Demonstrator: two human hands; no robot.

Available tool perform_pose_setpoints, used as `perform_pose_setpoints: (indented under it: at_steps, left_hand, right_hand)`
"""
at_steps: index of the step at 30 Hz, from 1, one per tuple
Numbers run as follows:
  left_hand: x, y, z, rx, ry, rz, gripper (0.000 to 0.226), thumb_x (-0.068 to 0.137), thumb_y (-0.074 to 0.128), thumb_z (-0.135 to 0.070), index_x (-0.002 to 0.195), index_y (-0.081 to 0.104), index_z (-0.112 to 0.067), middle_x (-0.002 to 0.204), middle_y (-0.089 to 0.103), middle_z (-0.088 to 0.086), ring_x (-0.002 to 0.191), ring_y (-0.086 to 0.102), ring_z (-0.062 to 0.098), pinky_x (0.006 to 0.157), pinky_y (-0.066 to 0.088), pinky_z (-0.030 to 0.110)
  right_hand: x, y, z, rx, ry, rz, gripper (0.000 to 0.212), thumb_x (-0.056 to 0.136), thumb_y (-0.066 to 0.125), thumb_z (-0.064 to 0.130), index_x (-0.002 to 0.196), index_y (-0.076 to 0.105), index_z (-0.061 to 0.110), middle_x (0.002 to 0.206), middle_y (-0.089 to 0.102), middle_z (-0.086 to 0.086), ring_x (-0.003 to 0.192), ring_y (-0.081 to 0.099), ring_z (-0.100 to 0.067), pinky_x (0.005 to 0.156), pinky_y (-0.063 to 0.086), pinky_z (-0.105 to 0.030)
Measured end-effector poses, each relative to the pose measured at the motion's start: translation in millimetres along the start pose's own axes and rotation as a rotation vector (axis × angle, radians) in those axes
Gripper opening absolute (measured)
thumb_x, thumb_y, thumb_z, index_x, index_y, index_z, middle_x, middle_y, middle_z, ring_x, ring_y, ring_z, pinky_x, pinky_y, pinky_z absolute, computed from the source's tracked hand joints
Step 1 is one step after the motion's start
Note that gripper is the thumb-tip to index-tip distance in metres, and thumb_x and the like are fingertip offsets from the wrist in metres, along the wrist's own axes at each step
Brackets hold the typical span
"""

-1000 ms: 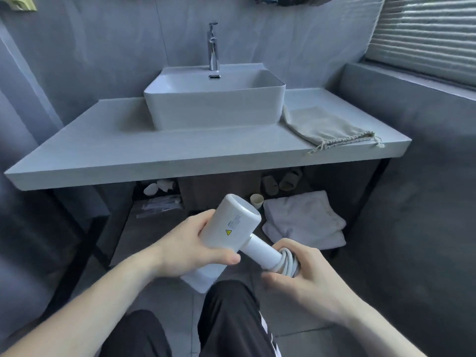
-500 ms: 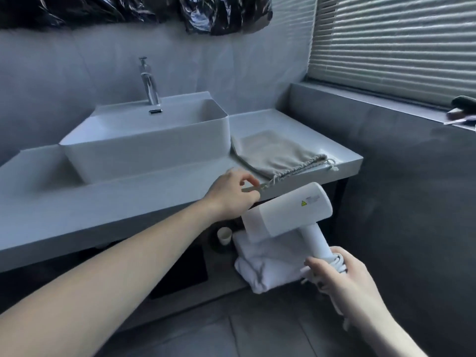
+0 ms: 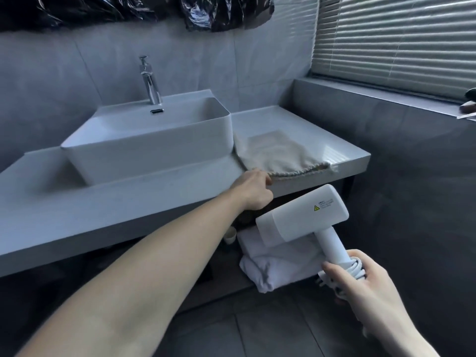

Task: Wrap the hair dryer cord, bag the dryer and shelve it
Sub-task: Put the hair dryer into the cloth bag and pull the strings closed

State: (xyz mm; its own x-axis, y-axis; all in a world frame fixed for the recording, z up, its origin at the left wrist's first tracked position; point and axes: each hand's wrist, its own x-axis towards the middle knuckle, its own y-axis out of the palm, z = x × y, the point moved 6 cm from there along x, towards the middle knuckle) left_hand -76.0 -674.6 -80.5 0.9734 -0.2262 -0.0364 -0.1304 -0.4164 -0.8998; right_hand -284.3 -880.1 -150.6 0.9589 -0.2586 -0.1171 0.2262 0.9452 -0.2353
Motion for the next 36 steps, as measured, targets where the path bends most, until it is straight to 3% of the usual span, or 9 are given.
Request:
perform_pose_setpoints:
  at_steps: [4, 8, 13, 17, 23, 27, 30, 33, 36]
  left_hand:
    - [-52, -39, 37, -0.102, 0.012, -0.323, 0.026, 0.084, 0.068, -0.017, 0.103, 0.055, -0.029, 0.099, 0.068, 0.002, 0.097, 0.066, 0.032, 0.077, 0.046, 0.031]
    - [-134, -67, 75, -0.212, 0.028, -0.382, 0.016, 0.089, 0.073, -0.019, 0.101, 0.063, -0.025, 0.084, 0.067, -0.011, 0.076, 0.061, 0.014, 0.069, 0.042, 0.029]
    - [-237, -87, 121, -0.385, -0.03, -0.292, 0.005, 0.092, 0.077, -0.031, 0.096, 0.073, -0.032, 0.094, 0.078, -0.004, 0.097, 0.071, 0.019, 0.092, 0.053, 0.04]
    - [-319, -105, 143, -0.355, -0.079, -0.319, 0.004, 0.098, 0.075, -0.028, 0.094, 0.073, -0.03, 0.082, 0.075, -0.015, 0.077, 0.064, 0.007, 0.078, 0.05, 0.034]
    - [-419, -121, 171, -0.387, -0.208, -0.47, 0.01, 0.1, 0.07, -0.037, 0.099, 0.07, -0.027, 0.085, 0.074, -0.007, 0.077, 0.061, 0.008, 0.078, 0.048, 0.032]
    - [-487, -138, 160, -0.055, -0.119, -0.744, 0.011, 0.1, 0.07, -0.021, 0.091, 0.065, -0.024, 0.078, 0.061, 0.001, 0.07, 0.052, 0.015, 0.066, 0.041, 0.02]
    - [-530, -137, 134, 0.131, 0.049, -0.829, 0.01, 0.101, 0.063, -0.009, 0.099, 0.073, -0.012, 0.096, 0.062, -0.002, 0.08, 0.06, 0.019, 0.072, 0.047, 0.029]
    - [-559, -113, 104, 0.191, 0.181, -0.745, 0.026, 0.096, 0.053, -0.004, 0.1, 0.078, -0.011, 0.103, 0.062, -0.003, 0.083, 0.061, 0.015, 0.071, 0.051, 0.031]
    - [-569, -56, 91, 0.235, 0.184, -0.475, 0.029, 0.096, 0.061, -0.004, 0.106, 0.073, -0.028, 0.105, 0.061, -0.013, 0.074, 0.058, 0.011, 0.067, 0.049, 0.027]
  right_hand:
    - [-12, 8, 9, -0.026, -0.041, 0.041, 0.01, 0.09, 0.082, 0.024, 0.086, 0.074, 0.02, 0.079, 0.08, -0.012, 0.06, 0.063, -0.016, 0.061, 0.055, -0.04]
    - [-30, 20, 24, -0.011, -0.088, 0.085, 0.01, 0.092, 0.08, 0.018, 0.084, 0.075, 0.021, 0.083, 0.076, -0.019, 0.059, 0.061, -0.013, 0.056, 0.057, -0.026]
    - [-63, 43, 46, 0.007, -0.117, 0.139, 0.011, 0.091, 0.079, 0.016, 0.082, 0.073, 0.016, 0.082, 0.072, -0.023, 0.064, 0.061, -0.017, 0.063, 0.058, -0.043]
    - [-101, 70, 60, 0.022, -0.124, 0.212, 0.006, 0.091, 0.078, 0.016, 0.086, 0.075, 0.015, 0.081, 0.079, -0.014, 0.07, 0.067, -0.016, 0.07, 0.062, -0.044]
    - [-153, 110, 64, -0.002, -0.149, 0.337, 0.007, 0.094, 0.077, 0.016, 0.092, 0.074, 0.01, 0.073, 0.08, 0.002, 0.064, 0.067, -0.005, 0.069, 0.06, -0.039]
    - [-184, 127, 58, -0.025, -0.15, 0.398, 0.008, 0.094, 0.077, 0.016, 0.092, 0.074, 0.009, 0.077, 0.082, 0.002, 0.065, 0.068, -0.004, 0.071, 0.06, -0.038]
    - [-203, 131, 55, -0.038, -0.166, 0.429, 0.01, 0.094, 0.078, 0.016, 0.09, 0.073, 0.008, 0.078, 0.082, 0.001, 0.064, 0.068, -0.005, 0.07, 0.058, -0.036]
    - [-217, 128, 48, -0.048, -0.172, 0.441, 0.011, 0.094, 0.079, 0.017, 0.089, 0.073, 0.009, 0.074, 0.081, 0.004, 0.061, 0.065, -0.003, 0.068, 0.054, -0.03]
    - [-226, 123, 33, -0.054, -0.143, 0.425, 0.011, 0.093, 0.079, 0.021, 0.092, 0.074, 0.011, 0.073, 0.08, 0.006, 0.059, 0.064, -0.003, 0.058, 0.052, -0.017]
